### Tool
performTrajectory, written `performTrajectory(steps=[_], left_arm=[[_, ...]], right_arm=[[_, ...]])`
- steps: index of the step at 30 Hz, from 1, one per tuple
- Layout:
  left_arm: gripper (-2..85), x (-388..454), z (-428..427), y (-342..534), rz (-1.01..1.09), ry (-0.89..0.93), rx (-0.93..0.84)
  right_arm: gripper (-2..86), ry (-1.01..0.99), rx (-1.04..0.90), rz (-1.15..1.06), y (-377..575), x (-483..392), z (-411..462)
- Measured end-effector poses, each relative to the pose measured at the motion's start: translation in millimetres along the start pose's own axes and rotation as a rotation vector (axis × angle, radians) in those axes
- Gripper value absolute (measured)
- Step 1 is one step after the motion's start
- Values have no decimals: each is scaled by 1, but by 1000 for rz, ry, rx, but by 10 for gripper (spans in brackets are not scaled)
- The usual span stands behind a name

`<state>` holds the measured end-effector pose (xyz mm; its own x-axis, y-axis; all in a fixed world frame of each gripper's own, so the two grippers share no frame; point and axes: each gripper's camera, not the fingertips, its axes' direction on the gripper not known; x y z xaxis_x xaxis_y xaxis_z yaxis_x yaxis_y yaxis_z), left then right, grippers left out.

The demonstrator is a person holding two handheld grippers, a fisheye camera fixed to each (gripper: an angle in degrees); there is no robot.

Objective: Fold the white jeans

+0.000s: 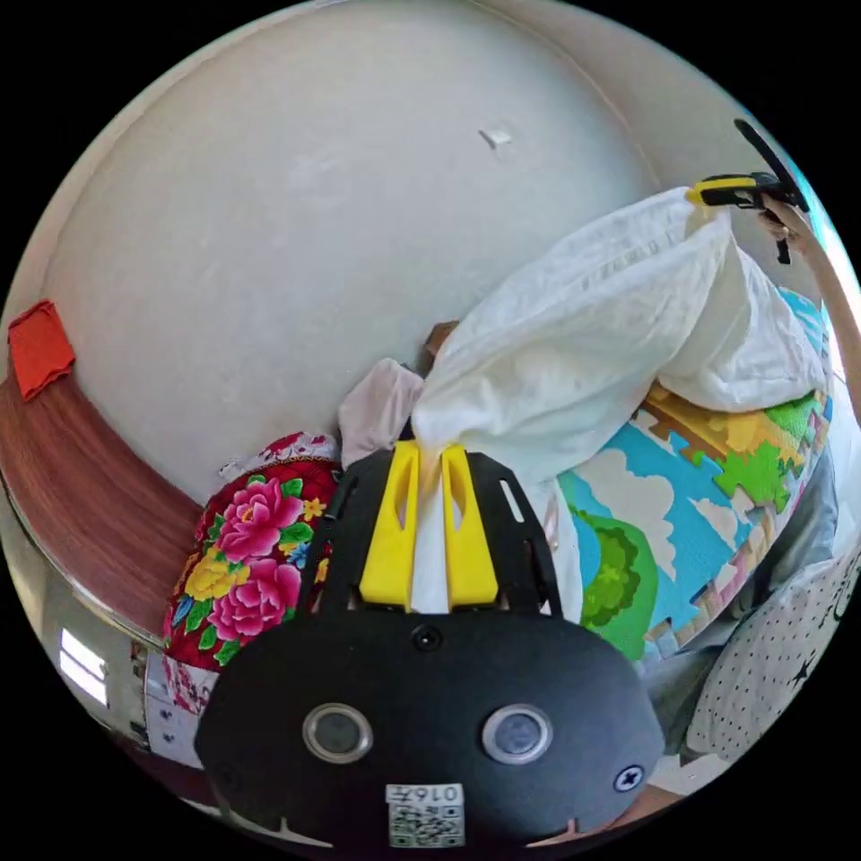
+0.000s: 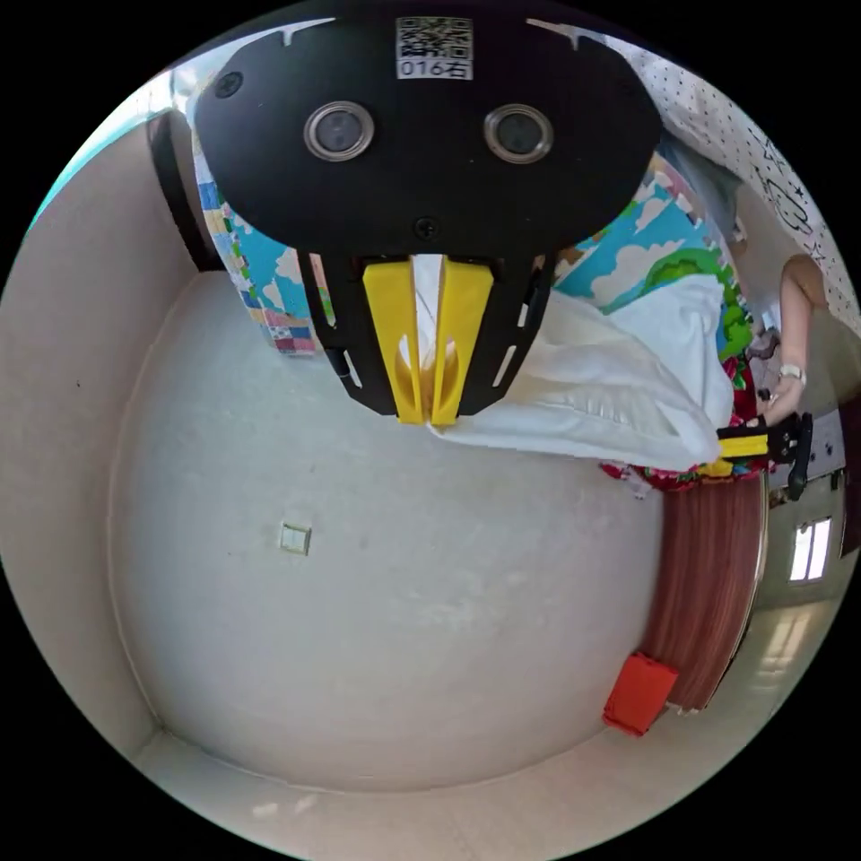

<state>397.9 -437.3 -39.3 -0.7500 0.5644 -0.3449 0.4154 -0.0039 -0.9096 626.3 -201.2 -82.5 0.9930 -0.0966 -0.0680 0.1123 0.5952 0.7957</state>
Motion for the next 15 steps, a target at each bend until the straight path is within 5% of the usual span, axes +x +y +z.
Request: performTrajectory(steps=[6, 10, 15], left_arm=[[106, 24, 129, 63, -164, 293, -435], [121, 31, 96, 117, -354, 398, -311], [122, 82, 35, 135, -336, 459, 35]], right_arm=[[81, -331, -478, 6, 38, -5, 158], [87, -445, -249, 172, 91, 16, 120], [168, -135, 1, 235, 157, -6, 30]])
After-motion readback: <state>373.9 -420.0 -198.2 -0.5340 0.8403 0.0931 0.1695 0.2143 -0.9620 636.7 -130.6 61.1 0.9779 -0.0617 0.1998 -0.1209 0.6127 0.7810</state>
